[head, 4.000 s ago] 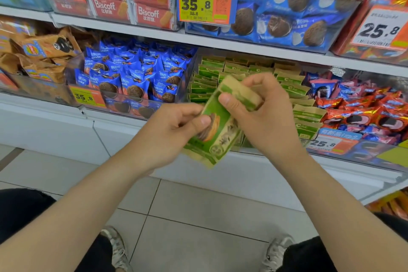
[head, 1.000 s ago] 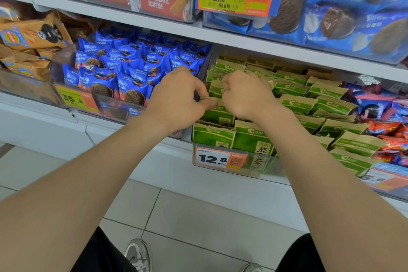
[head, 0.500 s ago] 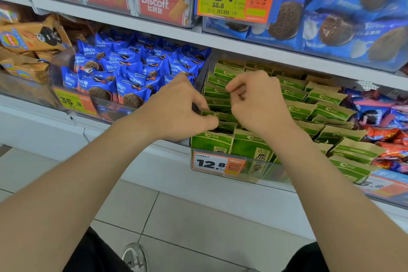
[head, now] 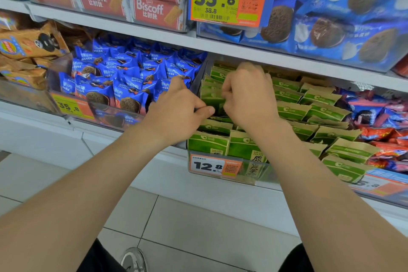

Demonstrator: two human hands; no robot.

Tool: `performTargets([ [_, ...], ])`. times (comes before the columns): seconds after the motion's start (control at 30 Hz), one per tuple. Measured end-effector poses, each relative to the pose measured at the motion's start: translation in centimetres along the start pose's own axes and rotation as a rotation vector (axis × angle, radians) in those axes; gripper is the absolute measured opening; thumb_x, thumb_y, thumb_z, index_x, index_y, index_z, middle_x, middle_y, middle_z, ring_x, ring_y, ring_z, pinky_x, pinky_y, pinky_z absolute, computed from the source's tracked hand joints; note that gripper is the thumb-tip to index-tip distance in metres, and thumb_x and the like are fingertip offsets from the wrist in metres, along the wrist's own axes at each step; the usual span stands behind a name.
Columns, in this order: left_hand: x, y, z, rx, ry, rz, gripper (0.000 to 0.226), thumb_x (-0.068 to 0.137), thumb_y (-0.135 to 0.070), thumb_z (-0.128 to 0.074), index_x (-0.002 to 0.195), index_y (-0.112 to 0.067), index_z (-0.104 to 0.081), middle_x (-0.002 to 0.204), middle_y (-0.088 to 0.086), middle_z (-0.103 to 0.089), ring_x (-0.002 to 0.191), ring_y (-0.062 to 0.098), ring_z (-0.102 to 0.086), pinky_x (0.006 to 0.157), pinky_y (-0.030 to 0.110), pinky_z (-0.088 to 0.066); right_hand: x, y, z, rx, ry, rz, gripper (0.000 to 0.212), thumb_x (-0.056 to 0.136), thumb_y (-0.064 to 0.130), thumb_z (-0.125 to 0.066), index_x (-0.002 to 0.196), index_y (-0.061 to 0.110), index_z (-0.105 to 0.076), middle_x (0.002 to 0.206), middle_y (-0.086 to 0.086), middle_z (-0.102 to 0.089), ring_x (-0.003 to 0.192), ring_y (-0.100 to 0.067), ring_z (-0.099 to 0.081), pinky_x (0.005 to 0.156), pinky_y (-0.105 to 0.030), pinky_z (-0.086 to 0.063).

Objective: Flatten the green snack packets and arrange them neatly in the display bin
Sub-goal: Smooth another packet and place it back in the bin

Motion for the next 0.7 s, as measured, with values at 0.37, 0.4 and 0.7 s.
performTargets([
  [0.37,-1.5,-0.6,-0.4,-0.012,0.050,0.057,0.026,0.087,-0.051,-0.057,0.099,-0.043,-0.079,0.105,-0.002,-0.048,0.109,0.029,-0.051,0.099,0.046,-0.051,-3.6,-0.6,5.7,0.346,-0.274,0.124,0.004,0.104,0.012,-0.057,0.105,0.010,-0.054,0.079,-0.003,-0.064,0.063,-0.025,-0.060,0.058,-0.043,-0.052],
  [0.4,-1.6,-0.8,-0.1,-0.036,0.032,0.042,0.021,0.092,-0.042,-0.061,0.099,-0.041,-0.081,0.102,-0.003,-0.055,0.107,0.021,-0.049,0.098,0.041,-0.050,-4.1,-0.9,6.9,0.381,-0.372,0.116,0.005,0.106,0.011,-0.056,0.106,0.007,-0.054,0.081,-0.002,-0.063,0.063,-0.023,-0.058,0.057,-0.039,-0.049],
  [0.7,-3.8,-2.2,5.0,-0.405,-0.343,0.184,0.026,0.096,-0.017,-0.051,0.090,-0.025,-0.075,0.082,-0.008,-0.076,0.078,0.009,-0.070,0.080,0.030,-0.056,-7.9,-3.1,10.9,0.746,-0.774,-0.069,0.012,0.109,0.007,-0.050,0.115,0.001,-0.058,0.093,0.008,-0.063,0.069,-0.014,-0.056,0.062,-0.035,-0.046],
])
Point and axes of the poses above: each hand's wrist, its own x-axis towards the middle knuckle, its own z-axis out of the back of the hand, y = z × x, the point moved 8 cm from there along x, towards the middle knuckle
